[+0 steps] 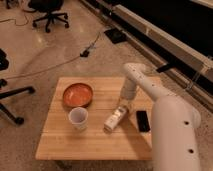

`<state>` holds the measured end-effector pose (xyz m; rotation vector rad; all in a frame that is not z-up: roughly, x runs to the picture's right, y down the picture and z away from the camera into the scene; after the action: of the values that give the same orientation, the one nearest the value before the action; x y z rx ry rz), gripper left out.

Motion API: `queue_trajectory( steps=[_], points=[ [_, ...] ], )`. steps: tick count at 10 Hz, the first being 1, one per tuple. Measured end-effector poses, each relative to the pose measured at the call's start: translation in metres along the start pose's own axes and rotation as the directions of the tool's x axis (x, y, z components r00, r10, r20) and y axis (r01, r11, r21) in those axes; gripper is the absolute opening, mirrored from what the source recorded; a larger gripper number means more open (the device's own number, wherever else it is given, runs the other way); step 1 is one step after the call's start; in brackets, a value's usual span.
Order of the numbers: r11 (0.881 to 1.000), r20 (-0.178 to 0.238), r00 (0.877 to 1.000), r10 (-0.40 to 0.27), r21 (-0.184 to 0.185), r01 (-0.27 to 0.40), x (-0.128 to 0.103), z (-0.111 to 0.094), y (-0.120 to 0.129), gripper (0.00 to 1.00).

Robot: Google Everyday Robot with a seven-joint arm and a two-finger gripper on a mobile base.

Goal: Stand the bottle upright

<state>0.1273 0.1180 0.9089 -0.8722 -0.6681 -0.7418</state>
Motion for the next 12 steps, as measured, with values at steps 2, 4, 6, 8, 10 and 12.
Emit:
queue_trajectory(
  steps=[2,4,6,8,10,12],
  points=[
    [1.000,0.033,0.999,0.011,0.007,-0.012,0.003,0.001,0.003,0.65],
    [1.000,0.071,0.997,0.017,0.008,-0.018,0.003,0.002,0.005,0.60],
    [1.000,0.074,0.997,0.015,0.014,-0.016,-0.001,0.001,0.006,0.38],
    [1.000,0.081,0.997,0.007,0.016,-0.008,-0.006,0.002,0.006,0.20],
    [1.000,0.083,0.997,-0.005,0.018,0.003,-0.012,0.000,0.005,0.01],
    [1.000,0.066,0.998,-0.017,0.017,0.016,-0.016,-0.004,0.003,0.00]
  ],
)
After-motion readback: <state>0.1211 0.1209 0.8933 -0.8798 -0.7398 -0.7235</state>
